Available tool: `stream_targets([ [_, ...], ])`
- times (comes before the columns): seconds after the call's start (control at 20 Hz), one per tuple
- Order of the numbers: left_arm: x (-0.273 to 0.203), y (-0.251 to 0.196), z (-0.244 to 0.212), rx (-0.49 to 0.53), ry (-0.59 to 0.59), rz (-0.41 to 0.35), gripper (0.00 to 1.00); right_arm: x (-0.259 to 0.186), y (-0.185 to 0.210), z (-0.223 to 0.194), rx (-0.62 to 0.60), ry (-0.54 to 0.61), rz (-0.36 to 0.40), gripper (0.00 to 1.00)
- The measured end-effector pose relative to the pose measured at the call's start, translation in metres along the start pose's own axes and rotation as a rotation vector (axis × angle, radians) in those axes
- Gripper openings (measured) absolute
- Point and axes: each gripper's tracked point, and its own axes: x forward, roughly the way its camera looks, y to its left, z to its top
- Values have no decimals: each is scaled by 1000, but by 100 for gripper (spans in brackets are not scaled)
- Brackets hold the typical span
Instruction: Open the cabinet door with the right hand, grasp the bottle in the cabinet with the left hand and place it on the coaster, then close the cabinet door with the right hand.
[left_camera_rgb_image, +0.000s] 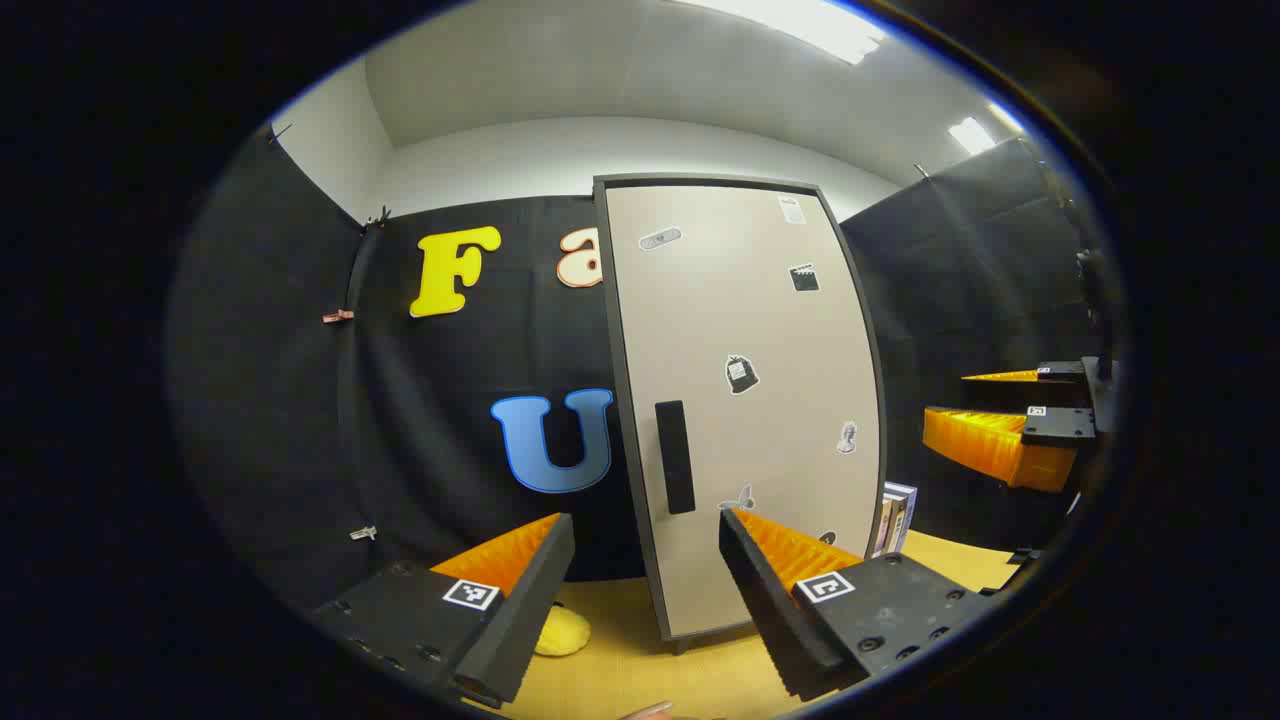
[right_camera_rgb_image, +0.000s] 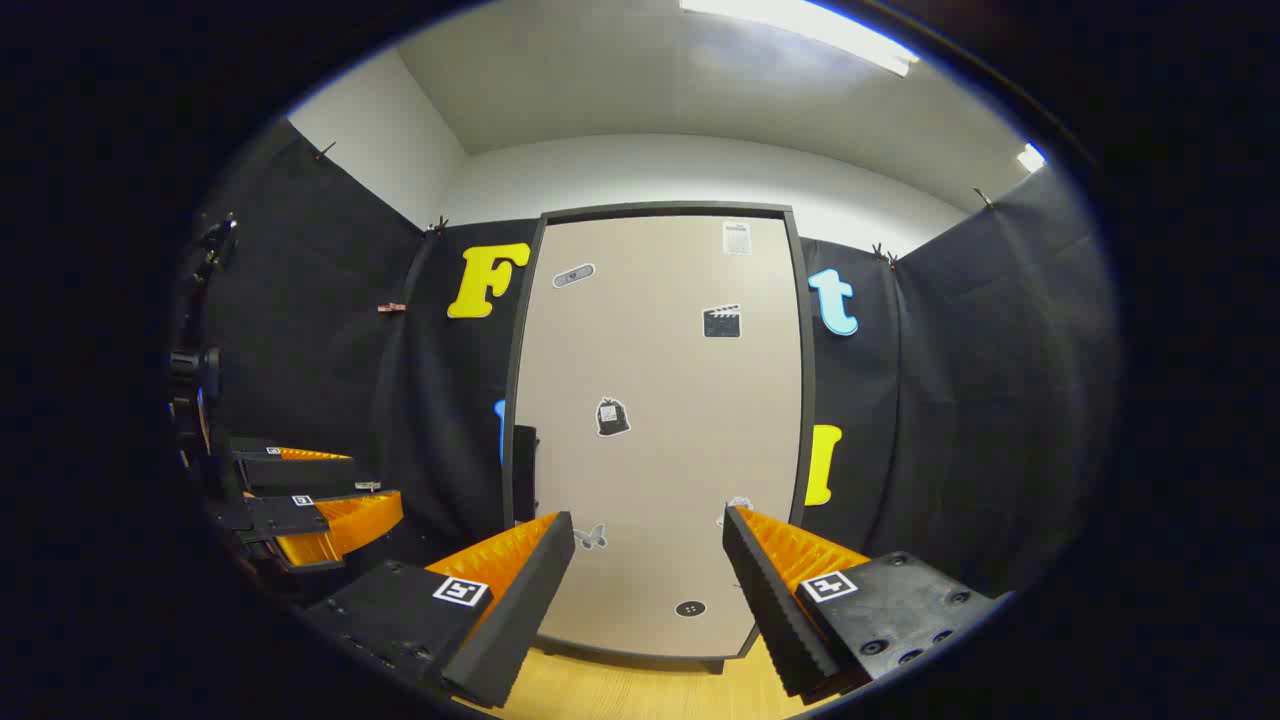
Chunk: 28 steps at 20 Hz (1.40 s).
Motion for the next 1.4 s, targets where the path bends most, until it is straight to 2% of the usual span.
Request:
stream_targets([
  [0.05, 0, 0, 0, -7, -4, -2, 92, 2, 3, 0, -1, 2, 5, 97],
  [0.85, 9, 22, -4, -44, -7, 7, 92, 21, 25, -4, -19, -1, 28, 97],
  [1.1, 8, 48, -16, -69, 10, 25, 93, 40, 58, -13, 7, 13, 77, 97],
  [1.25, 6, 73, -24, -73, 14, 46, 92, 66, 83, -12, 1, -8, 92, 97],
  [1.3, 5, 82, -25, -73, 16, 53, 97, 77, 92, -11, 1, -19, 93, 97],
  [1.35, 4, 91, -28, -74, 18, 58, 92, 87, 102, -11, 3, -26, 97, 97],
  [1.4, 3, 100, -30, -75, 19, 64, 92, 96, 113, -13, 9, -29, 103, 97],
])
